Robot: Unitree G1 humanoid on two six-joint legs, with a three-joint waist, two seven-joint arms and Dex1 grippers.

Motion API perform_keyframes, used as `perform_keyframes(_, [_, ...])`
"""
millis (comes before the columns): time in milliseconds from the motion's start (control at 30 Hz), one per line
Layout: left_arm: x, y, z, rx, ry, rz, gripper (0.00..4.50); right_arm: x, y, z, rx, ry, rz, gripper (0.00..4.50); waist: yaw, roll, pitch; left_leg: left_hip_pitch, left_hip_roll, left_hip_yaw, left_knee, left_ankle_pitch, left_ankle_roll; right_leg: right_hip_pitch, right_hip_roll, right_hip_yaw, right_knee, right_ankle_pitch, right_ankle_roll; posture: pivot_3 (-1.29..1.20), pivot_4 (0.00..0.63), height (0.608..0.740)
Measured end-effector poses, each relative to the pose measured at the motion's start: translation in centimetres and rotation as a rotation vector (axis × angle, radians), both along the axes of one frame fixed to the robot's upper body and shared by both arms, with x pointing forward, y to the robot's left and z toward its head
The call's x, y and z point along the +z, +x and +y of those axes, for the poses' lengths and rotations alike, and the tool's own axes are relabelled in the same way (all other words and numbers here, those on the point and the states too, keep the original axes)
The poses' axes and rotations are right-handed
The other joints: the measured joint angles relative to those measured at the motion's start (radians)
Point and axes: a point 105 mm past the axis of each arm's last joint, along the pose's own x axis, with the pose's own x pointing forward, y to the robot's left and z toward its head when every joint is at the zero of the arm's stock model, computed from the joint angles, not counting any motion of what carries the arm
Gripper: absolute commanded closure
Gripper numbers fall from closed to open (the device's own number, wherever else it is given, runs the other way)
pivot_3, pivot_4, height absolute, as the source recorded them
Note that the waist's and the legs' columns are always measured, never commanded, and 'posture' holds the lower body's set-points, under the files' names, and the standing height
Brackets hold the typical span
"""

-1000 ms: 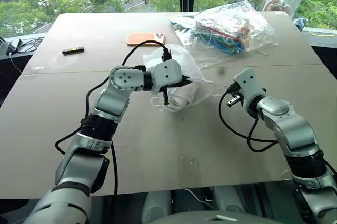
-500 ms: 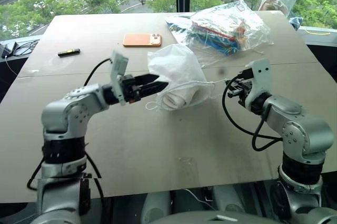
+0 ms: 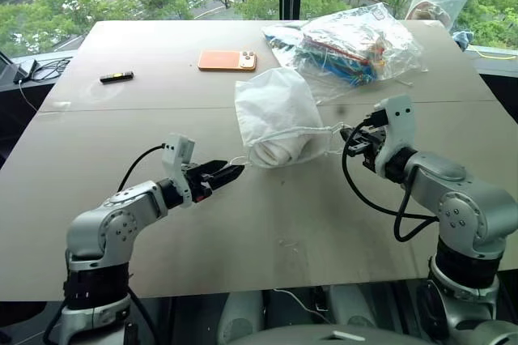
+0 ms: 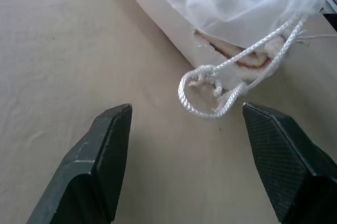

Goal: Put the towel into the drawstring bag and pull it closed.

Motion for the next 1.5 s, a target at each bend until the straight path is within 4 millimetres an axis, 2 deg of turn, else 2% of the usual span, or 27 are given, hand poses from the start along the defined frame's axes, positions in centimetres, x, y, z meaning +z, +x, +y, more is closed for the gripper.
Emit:
perform_keyframes(200, [1.1,0.6,0.9,0.038,-0.144,0.091,1.09,-0.5,-0.1,-0.5,-0.007,-0.018,0.014,4.50,-0.002,0.000,0.000,0.000,0.000,0.000,0.000,0.000,0.000,0.000,0.000,0.000,0.000,0.000,0.000,0.00,0.150,0.740])
perform_keyframes(300, [0.4,1.3,1.4,0.088,-0.094,0.111,1.09,-0.7,-0.1,-0.6,-0.009,-0.021,0.019,4.50,-0.001,0.000,0.000,0.000,-0.001,0.000,0.000,0.000,0.000,0.000,0.000,0.000,0.000,0.000,0.000,0.00,0.150,0.740])
perform_keyframes(433, [-0.1,2.0,0.8,0.088,-0.024,0.100,1.09,-0.8,-0.1,-0.7,-0.010,-0.021,0.023,4.50,0.001,0.000,0.000,0.000,-0.001,0.000,0.000,0.000,0.000,0.000,0.000,0.000,0.000,0.000,0.000,0.00,0.150,0.740])
perform_keyframes(700, [-0.2,1.9,0.5,0.060,0.037,0.076,1.09,-0.9,-0.2,-0.9,-0.009,-0.027,0.029,4.50,0.002,0.000,0.000,0.000,-0.001,0.000,0.000,0.000,0.000,0.000,-0.001,0.000,0.000,0.000,0.000,0.00,0.150,0.740])
perform_keyframes(967, [-0.6,1.0,-2.0,-0.102,0.180,0.012,1.09,-0.9,-0.2,-1.0,-0.016,-0.029,0.029,4.50,0.001,0.000,0.000,0.000,-0.001,0.000,0.000,0.000,0.000,0.000,0.000,0.000,0.000,0.000,0.000,0.00,0.150,0.740])
perform_keyframes(1100, [-0.7,1.0,-2.2,-0.127,0.221,-0.013,1.09,-0.9,-0.2,-1.0,-0.017,-0.032,0.028,4.50,0.001,0.000,0.000,0.000,-0.001,0.000,0.000,0.000,0.000,0.000,0.000,0.000,0.000,0.000,0.000,0.00,0.150,0.740])
perform_keyframes(1333, [-0.5,1.0,-2.4,-0.147,0.208,-0.027,1.09,-0.9,-0.1,-1.1,-0.023,-0.035,0.028,4.50,0.001,0.000,0.000,0.000,-0.001,0.000,0.000,0.000,0.000,0.000,-0.001,0.000,0.000,0.000,0.000,0.00,0.150,0.740])
perform_keyframes(1500, [0.3,0.8,-1.6,-0.153,0.176,-0.032,1.09,-0.9,-0.1,-1.4,-0.030,-0.048,0.027,4.50,-0.002,0.000,0.000,0.000,-0.001,0.000,0.000,0.000,0.000,0.000,0.000,0.000,-0.001,0.000,0.000,0.00,0.150,0.740])
